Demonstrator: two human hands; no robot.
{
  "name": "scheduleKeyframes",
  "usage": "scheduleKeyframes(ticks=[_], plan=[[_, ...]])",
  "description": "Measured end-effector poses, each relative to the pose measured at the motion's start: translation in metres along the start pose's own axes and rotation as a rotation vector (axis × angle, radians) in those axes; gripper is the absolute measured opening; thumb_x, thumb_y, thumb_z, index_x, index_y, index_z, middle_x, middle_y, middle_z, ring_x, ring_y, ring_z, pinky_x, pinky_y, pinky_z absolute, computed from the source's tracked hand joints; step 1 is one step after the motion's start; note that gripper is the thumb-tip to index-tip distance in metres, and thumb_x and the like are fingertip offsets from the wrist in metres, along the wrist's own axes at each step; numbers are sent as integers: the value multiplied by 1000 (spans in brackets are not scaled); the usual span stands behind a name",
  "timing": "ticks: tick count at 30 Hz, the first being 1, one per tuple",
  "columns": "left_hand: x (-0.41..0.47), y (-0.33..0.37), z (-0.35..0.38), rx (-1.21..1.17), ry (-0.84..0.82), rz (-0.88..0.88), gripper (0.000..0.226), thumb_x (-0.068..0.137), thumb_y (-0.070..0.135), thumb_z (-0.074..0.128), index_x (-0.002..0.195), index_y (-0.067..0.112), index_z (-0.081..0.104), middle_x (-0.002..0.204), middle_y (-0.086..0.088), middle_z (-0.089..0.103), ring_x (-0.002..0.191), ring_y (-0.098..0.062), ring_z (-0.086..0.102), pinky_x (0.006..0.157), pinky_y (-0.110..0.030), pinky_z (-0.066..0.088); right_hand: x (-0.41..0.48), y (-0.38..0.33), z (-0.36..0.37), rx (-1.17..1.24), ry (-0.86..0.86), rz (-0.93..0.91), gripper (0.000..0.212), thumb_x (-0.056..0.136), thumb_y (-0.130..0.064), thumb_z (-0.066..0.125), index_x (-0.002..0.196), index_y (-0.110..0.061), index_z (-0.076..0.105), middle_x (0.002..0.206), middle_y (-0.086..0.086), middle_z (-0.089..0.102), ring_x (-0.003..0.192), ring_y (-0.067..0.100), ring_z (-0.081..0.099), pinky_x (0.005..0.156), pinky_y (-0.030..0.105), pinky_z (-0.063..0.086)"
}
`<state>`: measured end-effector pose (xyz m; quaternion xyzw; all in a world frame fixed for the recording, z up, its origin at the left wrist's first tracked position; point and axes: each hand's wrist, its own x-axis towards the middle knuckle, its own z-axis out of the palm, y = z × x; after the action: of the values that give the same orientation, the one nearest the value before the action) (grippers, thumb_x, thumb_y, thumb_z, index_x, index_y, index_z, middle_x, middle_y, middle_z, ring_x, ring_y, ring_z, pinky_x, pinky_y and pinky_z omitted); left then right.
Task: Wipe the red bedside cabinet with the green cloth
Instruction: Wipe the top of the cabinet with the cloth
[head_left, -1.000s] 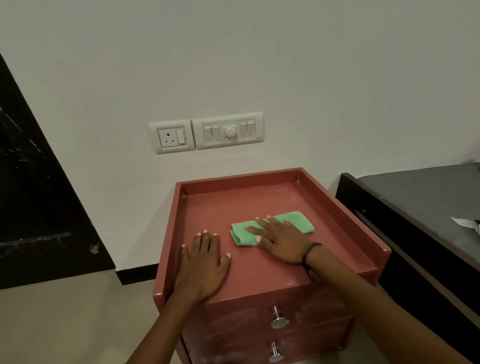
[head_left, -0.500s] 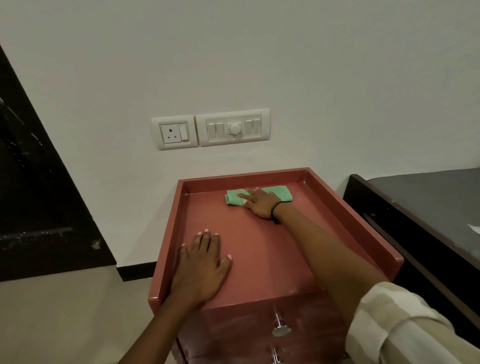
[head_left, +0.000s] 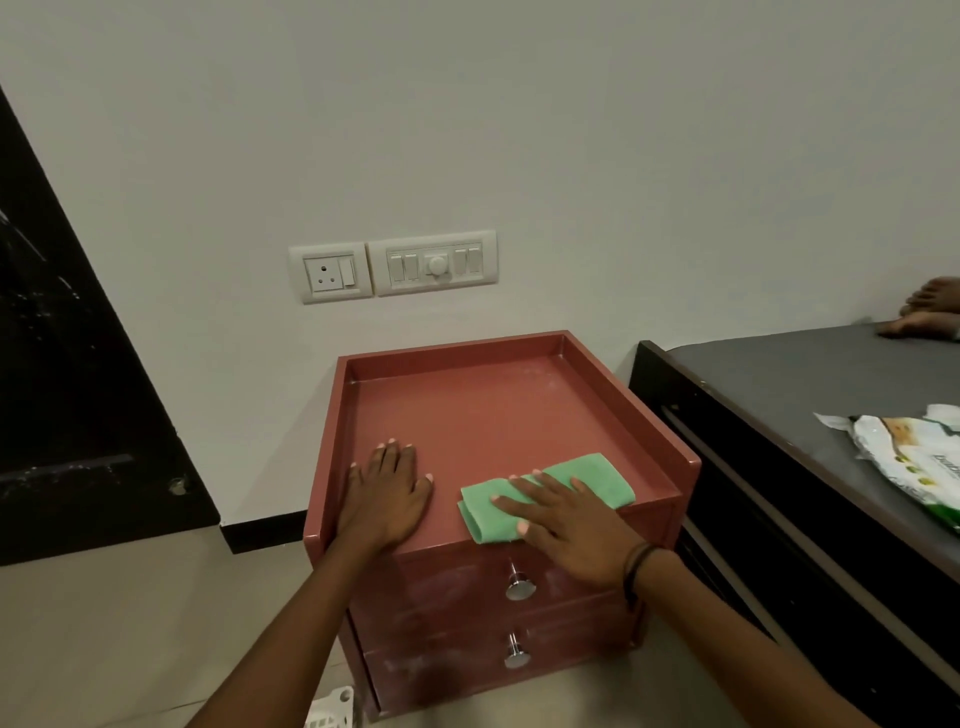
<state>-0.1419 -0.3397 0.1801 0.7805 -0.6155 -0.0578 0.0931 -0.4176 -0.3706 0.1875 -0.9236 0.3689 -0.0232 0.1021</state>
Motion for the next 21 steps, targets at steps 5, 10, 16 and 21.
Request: scheduleKeyframes(ticks=[5, 10, 16, 21], plan=[[-2, 2, 0, 9, -4, -6, 67, 105, 52, 17, 163, 19, 8, 170, -6, 2, 157, -22, -1, 125, -52, 1, -12, -2, 4, 8, 32, 2, 67, 84, -68, -7, 148, -59, 10, 165, -18, 7, 153, 11, 0, 124, 47, 4], [0, 3, 1, 16, 0, -7, 67, 105, 51, 17, 163, 18, 6, 170, -6, 0, 157, -22, -2, 125, -52, 1, 4, 8, 3, 38, 21, 8, 47, 101, -57, 14, 148, -59, 15, 164, -20, 8, 153, 7, -2, 124, 44, 2], [2, 1, 5, 16, 23, 2, 66, 105, 51, 17, 163, 20, 5, 171, -4, -1, 157, -20, -3, 125, -50, 0, 109, 42, -13, -12, -12, 25, 45, 106, -48, 17, 151, -53, 17, 166, -11, 9, 154, 16, 3, 123, 48, 7], [4, 0, 7, 12, 34, -2, 67, 104, 54, 16, 162, 23, 0, 170, -1, -6, 156, -17, -7, 125, -48, -3, 213, 72, -29, -15, -50, 60, 47, 106, -48, 19, 153, -49, 18, 167, -6, 10, 154, 21, 6, 122, 50, 7]])
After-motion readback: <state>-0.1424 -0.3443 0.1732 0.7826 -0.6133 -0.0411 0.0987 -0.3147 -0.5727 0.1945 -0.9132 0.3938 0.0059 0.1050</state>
